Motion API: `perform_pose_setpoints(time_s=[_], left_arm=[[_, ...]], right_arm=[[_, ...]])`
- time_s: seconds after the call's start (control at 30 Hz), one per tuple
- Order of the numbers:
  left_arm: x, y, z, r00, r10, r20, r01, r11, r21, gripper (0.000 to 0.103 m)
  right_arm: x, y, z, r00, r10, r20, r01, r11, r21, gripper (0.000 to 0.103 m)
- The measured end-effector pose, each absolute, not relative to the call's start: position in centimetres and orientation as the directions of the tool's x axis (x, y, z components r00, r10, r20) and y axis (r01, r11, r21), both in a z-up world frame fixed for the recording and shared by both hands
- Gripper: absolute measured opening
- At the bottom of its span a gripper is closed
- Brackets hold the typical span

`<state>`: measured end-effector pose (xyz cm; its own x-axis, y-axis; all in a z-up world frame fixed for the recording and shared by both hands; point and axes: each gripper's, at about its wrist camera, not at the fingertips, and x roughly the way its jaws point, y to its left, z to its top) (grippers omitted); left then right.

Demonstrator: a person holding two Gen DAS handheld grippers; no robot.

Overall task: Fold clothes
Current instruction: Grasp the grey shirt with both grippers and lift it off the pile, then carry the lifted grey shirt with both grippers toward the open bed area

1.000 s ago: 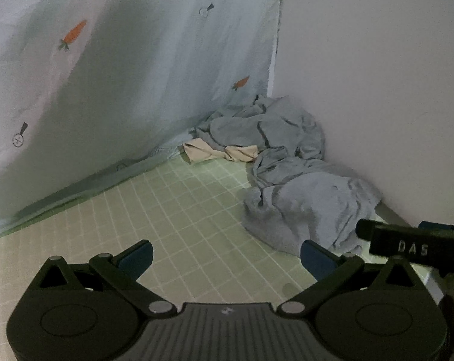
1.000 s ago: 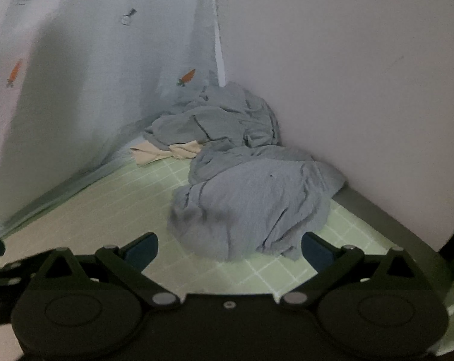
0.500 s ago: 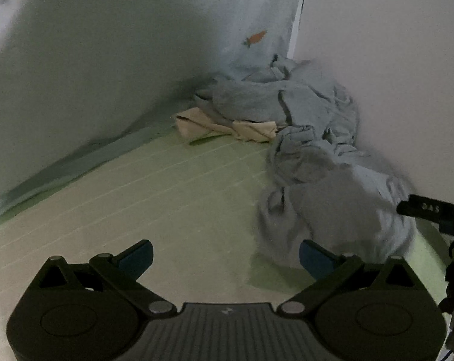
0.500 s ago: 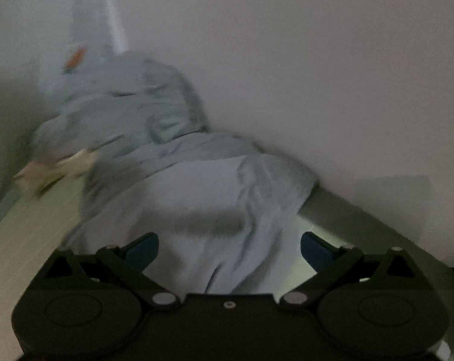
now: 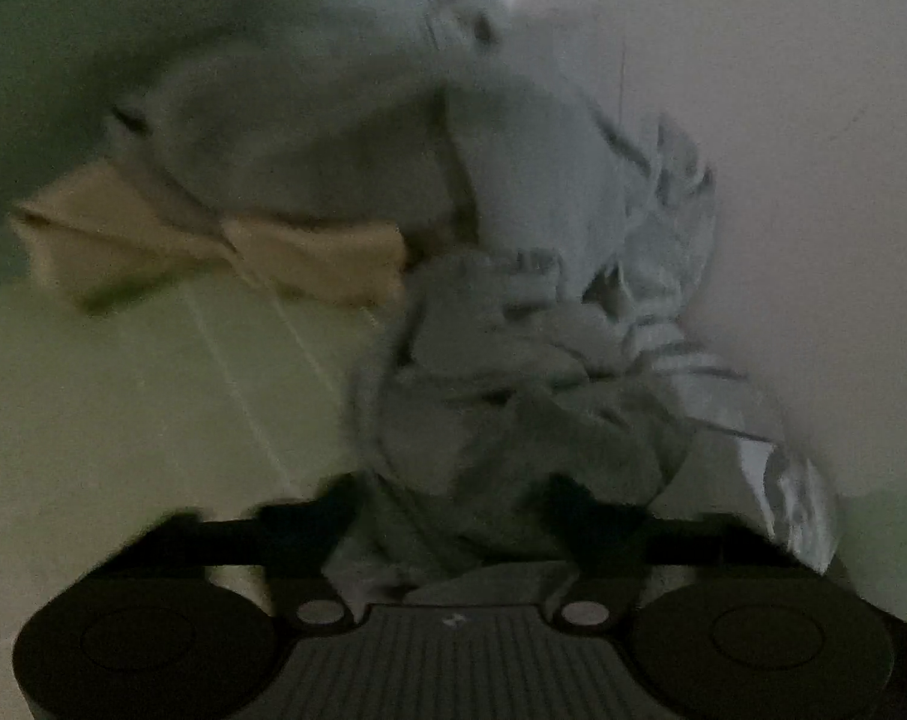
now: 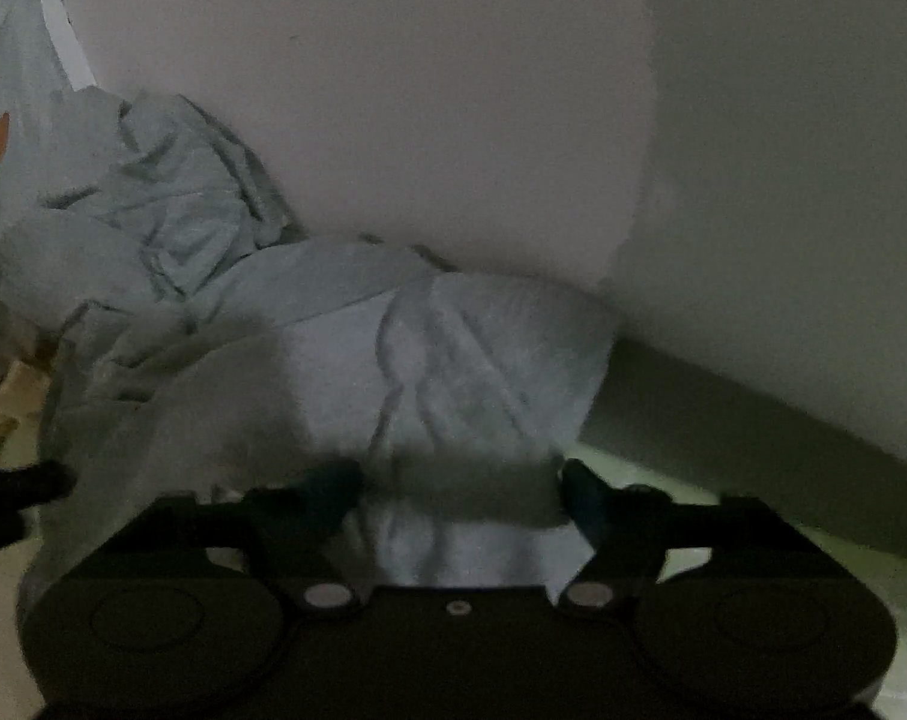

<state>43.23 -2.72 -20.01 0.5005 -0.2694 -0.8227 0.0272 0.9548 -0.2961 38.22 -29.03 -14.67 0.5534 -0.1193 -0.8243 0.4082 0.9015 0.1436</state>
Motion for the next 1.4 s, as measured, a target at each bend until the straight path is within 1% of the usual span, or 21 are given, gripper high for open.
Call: perform_pose_setpoints(time_s=[0.03,0.07,0.1,0.13,0.17,0.2,0.27,0.5,0.6,0.8,1.03,1.13,1.27,1.4], left_arm=[[43.4,-2.8,-20.3,0.496,-0.267,-0.826,0.01,0.953,-0.302,0.041],[43.4,-2.9,-20.3,0.505,-0.26,-0.823,0.005,0.954,-0.299,0.031],[43.2,-3.0,-20.2,0.504,-0.268,-0.821,0.014,0.953,-0.303,0.019],[42.8,-3.0,-20.1,0.507,-0.268,-0.819,0.013,0.953,-0.304,0.016],[42.4,-3.0,-20.0,0.51,-0.267,-0.818,0.011,0.953,-0.304,0.011],[42.0,-2.9,-19.8,0.513,-0.268,-0.815,0.019,0.953,-0.302,0.009],[40.8,-2.6,-18.9,0.526,-0.257,-0.811,0.032,0.959,-0.283,0.006],[33.3,-1.3,-14.3,0.583,-0.195,-0.789,0.035,0.976,-0.215,0.005],[28.7,0.4,-12.0,0.619,-0.148,-0.771,-0.003,0.982,-0.19,0.005],[18.3,4.9,-7.6,0.681,-0.027,-0.731,-0.188,0.96,-0.21,0.005],[5.4,11.1,-2.2,0.708,0.212,-0.674,-0.43,0.886,-0.173,0.006],[0.2,14.9,-0.3,0.7,0.32,-0.639,-0.514,0.847,-0.139,0.006],[-5.9,20.4,1.9,0.694,0.406,-0.595,-0.599,0.784,-0.165,0.006],[-11.0,24.8,3.7,0.684,0.485,-0.545,-0.66,0.729,-0.18,0.006]], right_arm=[[38.2,-28.9,-14.6,0.562,-0.101,-0.821,0.394,0.905,0.158,0.06],[38.2,-28.9,-14.6,0.57,-0.083,-0.818,0.38,0.908,0.173,0.05],[38.2,-28.7,-14.5,0.577,-0.067,-0.814,0.366,0.912,0.185,0.045],[38.0,-28.6,-14.3,0.585,-0.062,-0.809,0.354,0.917,0.186,0.037],[37.9,-28.4,-14.1,0.594,-0.064,-0.802,0.348,0.919,0.184,0.023],[37.6,-28.3,-13.8,0.603,-0.066,-0.795,0.343,0.921,0.183,0.016],[36.6,-27.9,-13.0,0.628,-0.066,-0.775,0.328,0.926,0.187,0.01],[31.0,-25.5,-7.4,0.768,-0.025,-0.64,0.191,0.963,0.191,0.008],[28.5,-24.8,-5.0,0.802,0.02,-0.597,0.144,0.964,0.225,0.008],[22.6,-22.3,-1.2,0.849,0.134,-0.511,0.015,0.96,0.278,0.008],[16.0,-15.0,3.0,0.846,0.327,-0.421,-0.219,0.933,0.285,0.006],[14.1,-11.0,4.4,0.853,0.371,-0.367,-0.292,0.922,0.253,0.006],[11.4,-6.8,6.8,0.844,0.436,-0.313,-0.357,0.891,0.279,0.006],[9.5,-1.7,8.4,0.821,0.502,-0.271,-0.439,0.859,0.263,0.006]])
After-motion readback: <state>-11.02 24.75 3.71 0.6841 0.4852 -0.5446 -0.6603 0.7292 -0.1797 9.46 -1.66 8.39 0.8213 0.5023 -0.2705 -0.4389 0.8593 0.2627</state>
